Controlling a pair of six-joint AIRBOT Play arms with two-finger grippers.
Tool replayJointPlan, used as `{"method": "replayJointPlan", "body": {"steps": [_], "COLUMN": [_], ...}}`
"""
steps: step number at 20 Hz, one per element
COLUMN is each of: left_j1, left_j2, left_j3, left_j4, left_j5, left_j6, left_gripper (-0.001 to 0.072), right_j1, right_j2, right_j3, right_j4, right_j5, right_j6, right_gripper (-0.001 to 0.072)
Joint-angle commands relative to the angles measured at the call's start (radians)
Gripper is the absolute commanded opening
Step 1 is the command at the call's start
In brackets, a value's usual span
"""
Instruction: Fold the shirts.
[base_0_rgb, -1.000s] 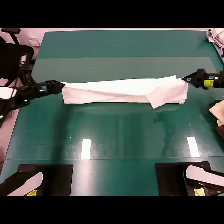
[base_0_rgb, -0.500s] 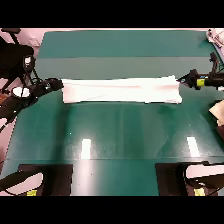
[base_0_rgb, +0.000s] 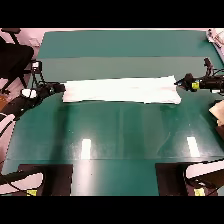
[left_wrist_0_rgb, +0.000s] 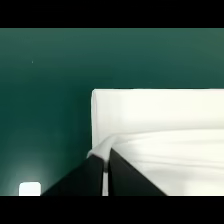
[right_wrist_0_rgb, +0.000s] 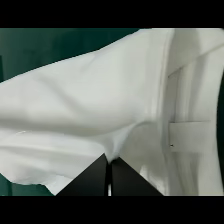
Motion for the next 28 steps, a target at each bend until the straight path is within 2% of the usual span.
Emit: {"method": "replayJointPlan", "body": {"steps": [1, 3, 5, 8, 9, 10, 11, 14, 15, 17, 19, 21, 22, 24, 25, 27, 28], "left_j1": [-0.033, -0.089, -0.13, -0.15, -0.15, -0.15, -0.15, -0.149, -0.149, -0.15, -0.15, -0.151, -0.161, -0.204, -0.24, -0.322, -0.36], "left_j2": [-0.023, -0.023, -0.029, -0.051, -0.051, -0.051, -0.05, -0.047, -0.046, -0.036, -0.036, -0.037, -0.037, -0.048, -0.061, -0.111, -0.146], "left_j3": [0.001, 0.001, 0.001, 0.001, 0.003, 0.017, 0.036, 0.149, 0.203, 0.306, 0.412, 0.475, 0.483, 0.483, 0.483, 0.483, 0.483], "left_j4": [0.0, 0.004, 0.008, 0.022, 0.039, 0.055, 0.066, 0.109, 0.11, 0.131, 0.151, 0.159, 0.16, 0.183, 0.217, 0.285, 0.296], "left_j5": [0.121, 0.186, 0.196, 0.19, 0.197, 0.2, 0.212, 0.152, 0.077, -0.133, -0.38, -0.567, -0.617, -0.657, -0.658, -0.655, -0.649], "left_j6": [0.012, 0.04, 0.091, 0.09, 0.09, 0.09, 0.091, 0.155, 0.185, 0.183, 0.051, -0.09, -0.132, -0.211, -0.285, -0.402, -0.441], "left_gripper": [0.0021, 0.0022, 0.0021, 0.0023, 0.005, 0.0279, 0.0414, 0.0414, 0.0414, 0.0413, 0.0385, 0.0112, 0.0022, 0.0019, 0.0019, 0.0019, 0.0019], "right_j1": [0.005, 0.016, 0.043, 0.088, 0.098, 0.101, 0.107, 0.079, 0.065, 0.024, -0.016, -0.053, -0.068, -0.097, -0.109, -0.12, -0.12], "right_j2": [-0.005, -0.005, -0.005, -0.005, -0.005, -0.005, -0.004, 0.008, 0.021, 0.064, 0.118, 0.175, 0.196, 0.219, 0.22, 0.194, 0.171], "right_j3": [0.001, 0.001, 0.001, 0.001, 0.001, 0.001, 0.001, 0.001, 0.001, 0.001, 0.001, 0.001, 0.001, 0.001, 0.001, 0.001, 0.001], "right_j4": [-0.001, -0.001, -0.002, -0.004, -0.006, -0.006, -0.006, -0.014, -0.015, -0.028, -0.103, -0.221, -0.257, -0.27, -0.27, -0.271, -0.27], "right_j5": [-0.056, -0.071, -0.094, -0.122, -0.126, -0.137, -0.147, -0.151, -0.149, -0.141, -0.119, -0.062, -0.028, 0.023, 0.061, 0.132, 0.154], "right_j6": [-0.03, -0.056, -0.067, -0.093, -0.102, -0.102, -0.102, -0.101, -0.101, -0.101, -0.1, -0.098, -0.097, -0.069, -0.067, -0.064, -0.064], "right_gripper": [0.0023, 0.0023, 0.0023, 0.0025, 0.0103, 0.0342, 0.0404, 0.0405, 0.0405, 0.0405, 0.0405, 0.0406, 0.0406, 0.0407, 0.0421, 0.0601, 0.0627]}}
